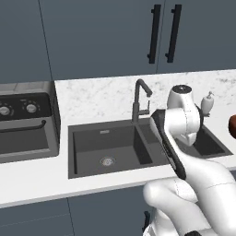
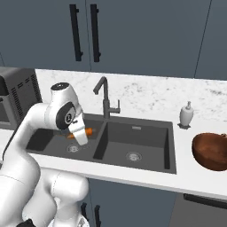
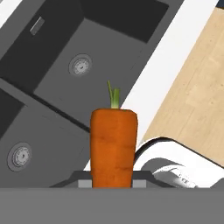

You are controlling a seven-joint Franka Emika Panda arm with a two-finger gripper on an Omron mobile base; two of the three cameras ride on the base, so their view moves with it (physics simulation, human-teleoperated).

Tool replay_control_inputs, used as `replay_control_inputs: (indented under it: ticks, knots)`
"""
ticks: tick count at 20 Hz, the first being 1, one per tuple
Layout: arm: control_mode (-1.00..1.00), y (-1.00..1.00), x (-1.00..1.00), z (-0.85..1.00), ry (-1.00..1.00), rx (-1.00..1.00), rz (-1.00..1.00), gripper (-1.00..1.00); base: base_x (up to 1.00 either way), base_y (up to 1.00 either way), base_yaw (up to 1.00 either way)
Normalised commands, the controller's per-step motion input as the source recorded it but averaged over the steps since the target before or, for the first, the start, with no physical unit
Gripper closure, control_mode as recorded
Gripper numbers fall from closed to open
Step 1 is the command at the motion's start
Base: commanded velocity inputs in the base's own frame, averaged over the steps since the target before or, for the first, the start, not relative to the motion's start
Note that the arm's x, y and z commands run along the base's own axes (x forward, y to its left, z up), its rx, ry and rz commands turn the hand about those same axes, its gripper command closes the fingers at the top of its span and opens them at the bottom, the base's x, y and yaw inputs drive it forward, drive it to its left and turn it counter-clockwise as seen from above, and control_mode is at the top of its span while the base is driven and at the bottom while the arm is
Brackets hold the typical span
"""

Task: Pick the carrot from the sink and place it in the bowl. Then pick the bowl and place it in the microwave. Then close the microwave door and press the start button.

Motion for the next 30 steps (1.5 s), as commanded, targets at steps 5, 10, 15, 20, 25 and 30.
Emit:
replay_control_inputs:
  ticks: [5,10,15,20,25,30]
  knots:
    - [-1.0,-1.0,0.01,0.3,0.02,0.02,-0.03,1.0,0.0,0.0,0.0]
    - [-1.0,-1.0,0.35,0.18,0.0,0.02,-0.03,1.0,0.0,0.0,0.0]
    - [-1.0,-0.85,0.42,0.0,0.0,0.06,-0.05,1.0,0.0,0.0,0.0]
    - [-1.0,-0.71,0.49,0.0,-0.07,0.0,-0.02,1.0,0.0,0.0,0.0]
    - [-1.0,-0.66,0.42,0.02,-0.12,-0.01,-0.04,1.0,0.0,0.0,0.0]
    - [-1.0,-0.76,0.21,0.15,-0.01,-0.02,-0.08,1.0,0.0,0.0,0.0]
